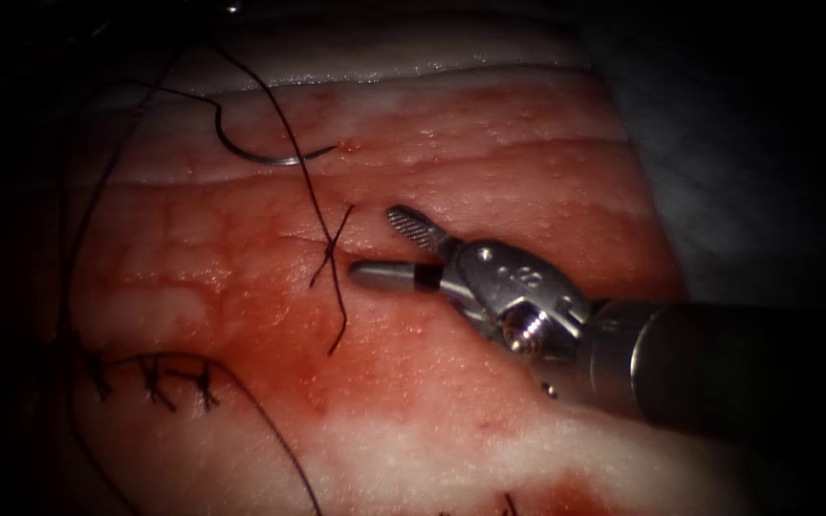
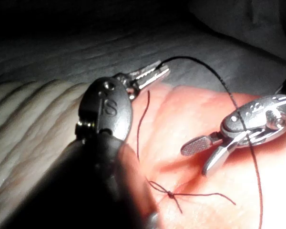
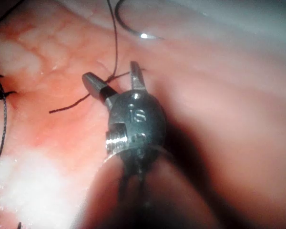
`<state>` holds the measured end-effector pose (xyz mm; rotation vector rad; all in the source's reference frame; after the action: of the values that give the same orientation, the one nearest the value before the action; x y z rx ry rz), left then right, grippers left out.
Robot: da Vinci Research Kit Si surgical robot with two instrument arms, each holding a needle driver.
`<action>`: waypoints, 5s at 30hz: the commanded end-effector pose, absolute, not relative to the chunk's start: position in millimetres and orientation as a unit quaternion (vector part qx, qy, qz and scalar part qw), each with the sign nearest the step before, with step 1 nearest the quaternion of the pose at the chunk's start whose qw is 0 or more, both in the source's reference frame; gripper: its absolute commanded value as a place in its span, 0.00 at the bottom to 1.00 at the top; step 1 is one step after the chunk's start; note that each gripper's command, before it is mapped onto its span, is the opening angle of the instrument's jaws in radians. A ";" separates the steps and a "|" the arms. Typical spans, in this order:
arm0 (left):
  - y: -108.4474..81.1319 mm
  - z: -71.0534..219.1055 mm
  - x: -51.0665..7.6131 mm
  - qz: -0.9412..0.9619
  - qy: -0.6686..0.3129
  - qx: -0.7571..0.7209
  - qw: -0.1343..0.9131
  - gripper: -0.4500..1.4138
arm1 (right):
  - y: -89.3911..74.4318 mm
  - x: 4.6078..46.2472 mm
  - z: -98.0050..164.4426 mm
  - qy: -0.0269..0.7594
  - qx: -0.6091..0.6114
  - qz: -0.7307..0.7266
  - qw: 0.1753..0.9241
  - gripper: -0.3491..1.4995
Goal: Wound Closure
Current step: Use the right jaws to cut the suture, then set the suture down onto the skin with the left gripper.
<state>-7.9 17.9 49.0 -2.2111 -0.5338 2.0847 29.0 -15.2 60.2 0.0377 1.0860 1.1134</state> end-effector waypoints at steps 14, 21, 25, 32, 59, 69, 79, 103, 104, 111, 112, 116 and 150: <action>19.5 47.1 -9.5 0.673 -0.162 -0.721 0.024 0.00 | -13.8 35.5 63.8 0.495 -0.019 0.467 0.733 0.97; 19.3 47.2 -9.8 0.673 -0.161 -0.722 0.023 0.00 | -13.2 36.9 64.3 0.521 -0.043 0.441 0.730 0.95; 19.2 47.2 -9.8 0.673 -0.162 -0.721 0.022 0.00 | -12.9 37.4 64.5 0.537 -0.048 0.428 0.725 0.91; 18.9 47.2 -10.0 0.672 -0.163 -0.722 0.019 0.00 | -12.5 38.4 64.5 0.545 -0.059 0.424 0.721 0.90; 17.7 46.1 -10.7 0.664 -0.168 -0.729 0.005 0.00 | -11.9 39.7 65.9 0.539 -0.067 0.417 0.729 0.66; 17.1 45.2 -10.7 0.663 -0.171 -0.729 0.000 0.00 | -11.6 39.3 66.3 0.516 -0.091 0.438 0.731 0.00; 18.2 45.1 -10.7 0.660 -0.167 -0.733 -0.002 0.00 | -11.4 31.0 65.7 0.533 -0.075 0.408 0.738 0.89; 22.5 56.4 -29.9 0.709 -0.078 -0.700 0.041 0.00 | -8.4 5.6 56.6 0.520 -0.154 0.433 0.721 0.81; 22.3 57.1 -31.1 0.712 -0.072 -0.697 0.042 0.00 | -8.2 4.7 56.3 0.518 -0.157 0.435 0.720 0.81; 21.3 62.7 -36.4 0.737 -0.043 -0.673 0.044 0.00 | -6.6 -1.1 53.5 0.504 -0.177 0.436 0.724 0.82; 21.2 63.5 -37.1 0.741 -0.043 -0.669 0.041 0.00 | -6.3 -1.8 53.1 0.503 -0.179 0.438 0.723 0.82; 21.1 66.6 -39.6 0.733 -0.045 -0.678 0.022 0.00 | -5.7 -3.6 52.0 0.500 -0.193 0.441 0.720 0.82; 11.6 69.5 -36.0 0.764 -0.182 -0.618 0.033 0.96 | -2.8 1.1 49.9 0.506 -0.180 0.427 0.727 0.98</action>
<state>-34.3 10.8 68.9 -1.8503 -0.5562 2.3862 0.1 -3.2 49.4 -0.3983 1.1124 0.9397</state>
